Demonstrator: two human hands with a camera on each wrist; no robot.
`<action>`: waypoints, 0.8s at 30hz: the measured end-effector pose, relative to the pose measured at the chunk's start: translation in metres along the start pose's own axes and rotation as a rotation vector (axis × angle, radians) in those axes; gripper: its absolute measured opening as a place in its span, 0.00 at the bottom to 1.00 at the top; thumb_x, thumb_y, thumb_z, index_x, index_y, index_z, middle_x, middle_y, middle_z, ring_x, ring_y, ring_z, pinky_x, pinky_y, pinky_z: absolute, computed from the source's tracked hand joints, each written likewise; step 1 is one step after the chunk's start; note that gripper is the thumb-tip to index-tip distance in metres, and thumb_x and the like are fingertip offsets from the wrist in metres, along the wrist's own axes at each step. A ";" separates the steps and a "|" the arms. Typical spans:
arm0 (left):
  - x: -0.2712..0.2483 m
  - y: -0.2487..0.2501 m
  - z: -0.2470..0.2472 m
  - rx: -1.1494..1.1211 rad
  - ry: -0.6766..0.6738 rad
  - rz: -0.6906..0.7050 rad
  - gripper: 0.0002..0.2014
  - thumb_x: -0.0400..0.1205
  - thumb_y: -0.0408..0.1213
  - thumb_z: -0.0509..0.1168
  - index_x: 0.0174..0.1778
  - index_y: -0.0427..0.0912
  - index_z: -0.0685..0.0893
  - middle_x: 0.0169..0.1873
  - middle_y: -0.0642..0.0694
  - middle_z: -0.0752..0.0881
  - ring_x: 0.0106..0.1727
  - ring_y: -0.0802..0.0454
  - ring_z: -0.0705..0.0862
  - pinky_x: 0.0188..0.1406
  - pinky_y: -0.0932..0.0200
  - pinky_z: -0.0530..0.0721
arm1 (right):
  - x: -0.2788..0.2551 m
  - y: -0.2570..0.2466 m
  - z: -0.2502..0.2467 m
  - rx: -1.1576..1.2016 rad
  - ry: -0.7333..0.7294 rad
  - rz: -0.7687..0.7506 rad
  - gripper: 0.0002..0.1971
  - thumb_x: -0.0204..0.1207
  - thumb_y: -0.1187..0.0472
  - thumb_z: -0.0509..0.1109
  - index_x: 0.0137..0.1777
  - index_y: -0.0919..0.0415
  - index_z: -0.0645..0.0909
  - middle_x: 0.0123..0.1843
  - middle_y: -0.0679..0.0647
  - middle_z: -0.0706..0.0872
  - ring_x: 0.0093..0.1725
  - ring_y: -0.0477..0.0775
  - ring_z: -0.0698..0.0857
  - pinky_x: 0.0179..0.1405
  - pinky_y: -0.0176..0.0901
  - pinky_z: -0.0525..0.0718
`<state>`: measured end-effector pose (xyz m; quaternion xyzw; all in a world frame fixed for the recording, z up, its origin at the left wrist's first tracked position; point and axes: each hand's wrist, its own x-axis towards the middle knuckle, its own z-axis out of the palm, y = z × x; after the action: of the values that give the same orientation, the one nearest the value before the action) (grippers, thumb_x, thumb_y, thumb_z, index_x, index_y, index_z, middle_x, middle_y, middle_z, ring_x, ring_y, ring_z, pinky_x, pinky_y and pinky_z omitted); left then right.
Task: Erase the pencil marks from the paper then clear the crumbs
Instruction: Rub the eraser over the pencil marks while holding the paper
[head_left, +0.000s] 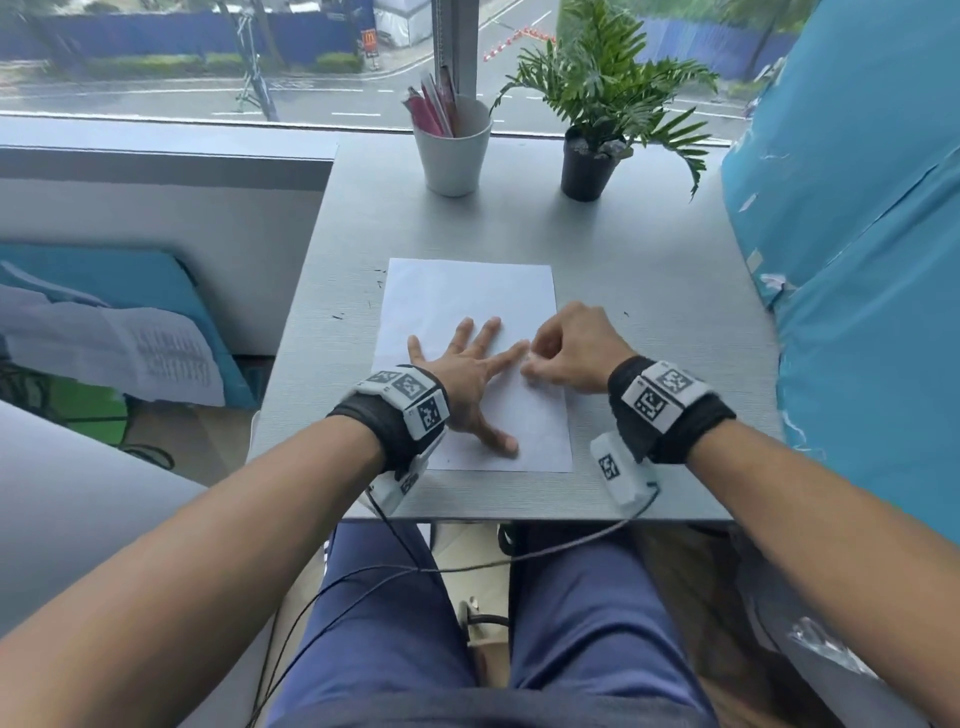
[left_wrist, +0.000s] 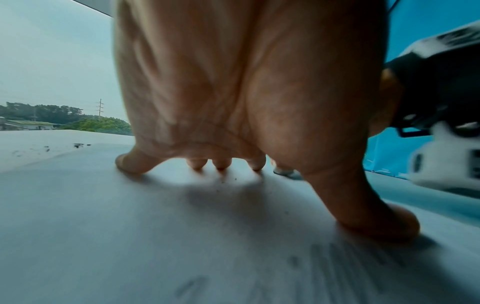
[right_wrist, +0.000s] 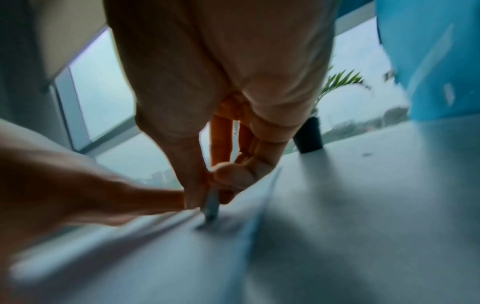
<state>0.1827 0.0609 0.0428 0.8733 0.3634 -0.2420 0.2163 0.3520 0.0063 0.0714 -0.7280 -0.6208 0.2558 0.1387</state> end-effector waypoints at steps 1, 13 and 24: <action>0.000 0.000 0.001 0.011 -0.006 0.001 0.69 0.59 0.76 0.74 0.83 0.68 0.30 0.81 0.55 0.21 0.83 0.45 0.23 0.69 0.10 0.36 | -0.007 -0.007 0.008 -0.030 -0.068 -0.050 0.06 0.66 0.57 0.81 0.34 0.59 0.90 0.28 0.47 0.85 0.26 0.38 0.79 0.23 0.22 0.70; 0.001 0.001 -0.001 -0.002 -0.009 0.006 0.68 0.59 0.73 0.76 0.82 0.71 0.32 0.81 0.53 0.21 0.82 0.43 0.22 0.68 0.09 0.37 | 0.006 0.004 -0.006 0.007 -0.033 0.014 0.08 0.66 0.55 0.83 0.39 0.59 0.92 0.32 0.48 0.87 0.28 0.36 0.79 0.26 0.20 0.71; 0.002 0.002 0.000 0.010 -0.015 0.004 0.69 0.57 0.74 0.76 0.82 0.71 0.31 0.82 0.54 0.21 0.82 0.43 0.22 0.68 0.09 0.38 | 0.003 0.007 -0.001 0.003 -0.052 0.008 0.07 0.65 0.56 0.83 0.39 0.59 0.92 0.36 0.50 0.91 0.28 0.35 0.80 0.25 0.18 0.70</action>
<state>0.1854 0.0609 0.0414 0.8731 0.3589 -0.2502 0.2151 0.3589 0.0077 0.0678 -0.7235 -0.6208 0.2759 0.1227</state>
